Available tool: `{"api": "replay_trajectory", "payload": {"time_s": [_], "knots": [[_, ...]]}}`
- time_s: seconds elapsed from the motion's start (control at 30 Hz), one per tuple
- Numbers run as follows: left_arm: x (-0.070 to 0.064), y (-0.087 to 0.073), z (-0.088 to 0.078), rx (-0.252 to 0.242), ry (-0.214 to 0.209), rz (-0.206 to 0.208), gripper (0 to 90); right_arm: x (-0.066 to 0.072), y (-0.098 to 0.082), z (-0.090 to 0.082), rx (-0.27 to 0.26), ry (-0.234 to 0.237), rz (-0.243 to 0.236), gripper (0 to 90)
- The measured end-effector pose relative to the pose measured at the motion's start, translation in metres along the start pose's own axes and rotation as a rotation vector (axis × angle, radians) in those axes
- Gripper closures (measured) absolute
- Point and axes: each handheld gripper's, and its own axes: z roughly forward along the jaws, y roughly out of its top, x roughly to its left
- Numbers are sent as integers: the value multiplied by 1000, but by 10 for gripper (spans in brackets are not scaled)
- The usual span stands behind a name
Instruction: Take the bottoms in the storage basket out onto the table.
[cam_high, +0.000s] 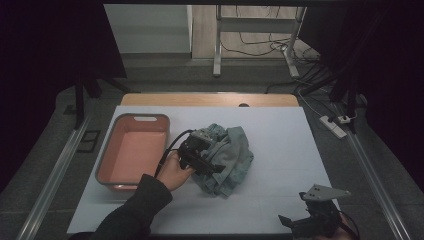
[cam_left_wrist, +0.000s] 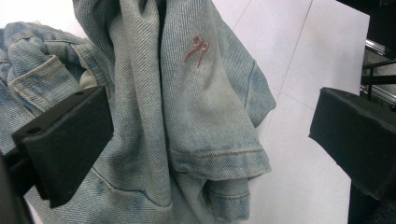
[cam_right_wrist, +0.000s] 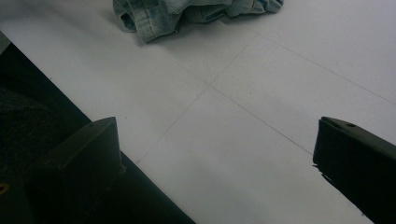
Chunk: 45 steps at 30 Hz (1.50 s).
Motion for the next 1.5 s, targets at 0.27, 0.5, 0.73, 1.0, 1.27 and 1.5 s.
{"api": "replay_trajectory", "payload": {"time_s": [0.27, 0.5, 0.73, 1.0, 1.27, 1.5], "knots": [[-4, -3, -4, -5, 0, 5, 0, 0, 0, 0, 0, 1, 0, 7], [-6, -4, -6, -15, -18, 0, 0, 0, 0, 0, 1, 1, -3, 7], [-8, -6, -8, -26, -50, -9, 0, 0, 0, 0, 1, 2, -4, 6], [-11, -9, -12, -34, -56, -21, 0, 0, 0, 0, 2, 2, -5, 6], [-10, -14, -18, -54, -85, -29, 0, 0, 0, 0, 1, 1, -4, 7], [-9, -18, -22, -44, -81, -33, 0, 0, 0, 0, 0, 1, -6, 6]]}}
